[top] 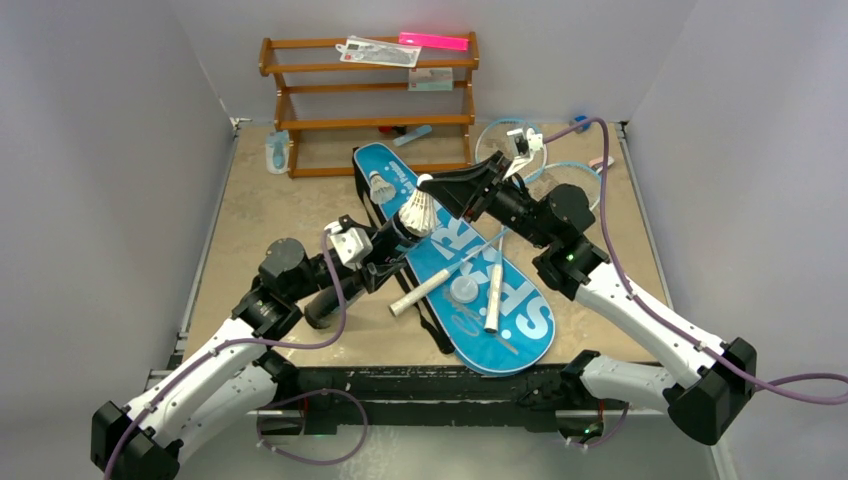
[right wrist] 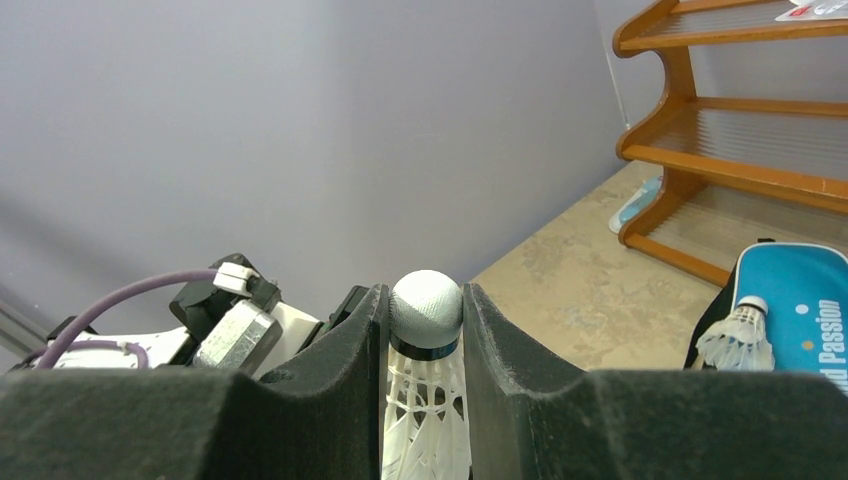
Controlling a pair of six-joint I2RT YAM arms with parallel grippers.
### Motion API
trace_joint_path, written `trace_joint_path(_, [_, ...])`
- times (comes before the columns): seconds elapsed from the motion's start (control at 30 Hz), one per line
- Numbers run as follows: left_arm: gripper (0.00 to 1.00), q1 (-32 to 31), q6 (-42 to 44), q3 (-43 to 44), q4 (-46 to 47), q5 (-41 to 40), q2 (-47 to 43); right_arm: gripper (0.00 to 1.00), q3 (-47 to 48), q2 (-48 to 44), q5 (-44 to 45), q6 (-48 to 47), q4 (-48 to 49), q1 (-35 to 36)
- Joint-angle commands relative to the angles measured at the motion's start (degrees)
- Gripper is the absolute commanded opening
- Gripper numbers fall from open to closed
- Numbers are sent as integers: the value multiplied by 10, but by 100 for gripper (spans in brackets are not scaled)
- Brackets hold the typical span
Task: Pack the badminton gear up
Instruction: Place the shuttlecock at the shuttle tube.
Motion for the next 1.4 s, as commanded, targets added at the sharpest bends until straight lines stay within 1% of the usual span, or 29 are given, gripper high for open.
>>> trace_joint_path(0.0, [29, -2, 3, 16, 13, -1, -12, 9, 3, -14, 17, 9, 26, 4])
trace_joint_path(0.17, [29, -2, -1, 13, 22, 4, -18, 9, -14, -20, 37, 34, 43, 4])
trace_joint_path(0.57, [29, -2, 0, 12, 22, 8, -19, 8, -36, -19, 49, 71, 70, 4])
trace_joint_path(0.87, [29, -2, 10, 22, 0, 1, -1, 8, -11, -10, 43, 72, 52, 5])
trace_joint_path(1.37, [29, -2, -9, 7, 37, 18, -29, 9, -54, -22, 59, 85, 84, 4])
